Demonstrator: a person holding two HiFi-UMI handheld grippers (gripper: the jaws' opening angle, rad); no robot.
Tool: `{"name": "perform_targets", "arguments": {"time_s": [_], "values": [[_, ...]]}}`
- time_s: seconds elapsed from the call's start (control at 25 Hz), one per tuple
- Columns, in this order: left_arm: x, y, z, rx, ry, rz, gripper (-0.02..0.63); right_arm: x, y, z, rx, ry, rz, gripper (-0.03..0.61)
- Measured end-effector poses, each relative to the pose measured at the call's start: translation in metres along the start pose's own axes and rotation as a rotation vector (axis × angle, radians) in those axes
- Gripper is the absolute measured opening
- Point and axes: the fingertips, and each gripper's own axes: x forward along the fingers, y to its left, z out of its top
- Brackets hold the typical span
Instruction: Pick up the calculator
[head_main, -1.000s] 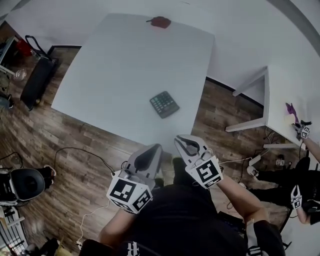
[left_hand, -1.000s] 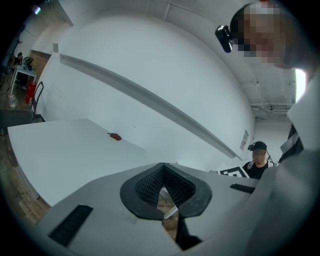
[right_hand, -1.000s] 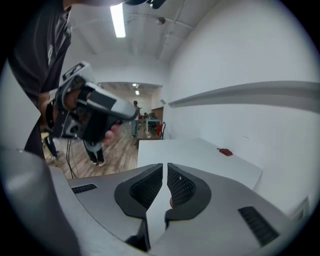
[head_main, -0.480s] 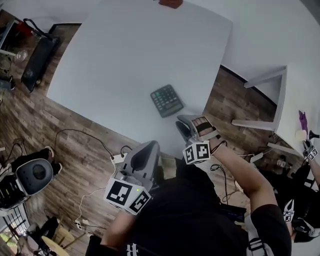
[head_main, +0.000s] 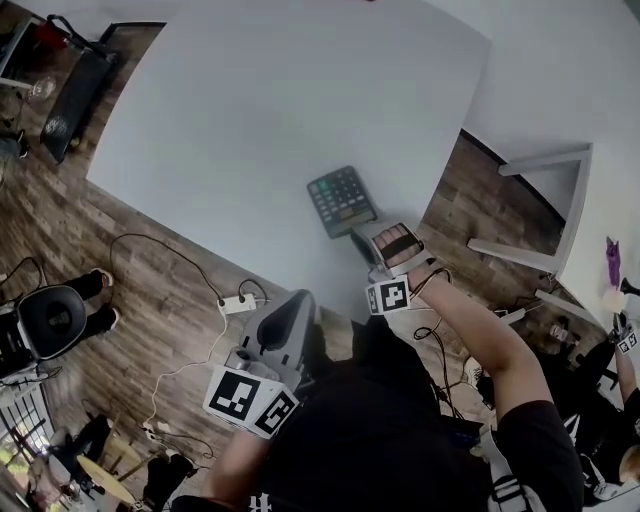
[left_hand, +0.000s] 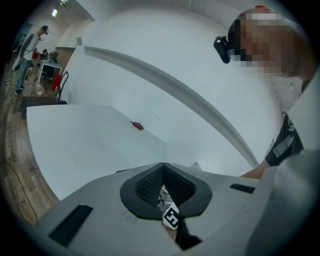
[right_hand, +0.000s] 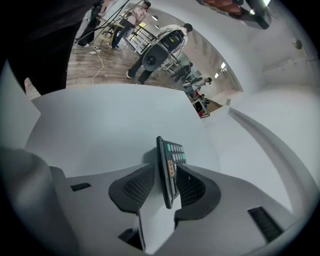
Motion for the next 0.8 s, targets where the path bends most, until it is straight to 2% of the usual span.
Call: {"name": "perform_targets", "arguments": {"time_s": [0.32,0.4,0.44,0.8], "values": [[-0.004,0.011,-0.011,-0.029,0.022,0.033,0.006,0.023,0.006,-0.002,-0.121,0.018,-0.063,0.112],[-0.004,0.013,-0.013,-0.035,0.026,0.04,0.006,0.024,0.005,-0.002,-0.143,0.016,-0.079,0.084],[-0.004,0.014,-0.013,-0.037,0.027,0.042,0.006,0.024,0.004,-0.002,-0.148,0.015,-0.083,0.064],[-0.009,0.017,-0.011,-0.029,0.01,0.027,0.006,0.009,-0.023,0.008,-0.115,0.016,-0.083,0.055]]}}
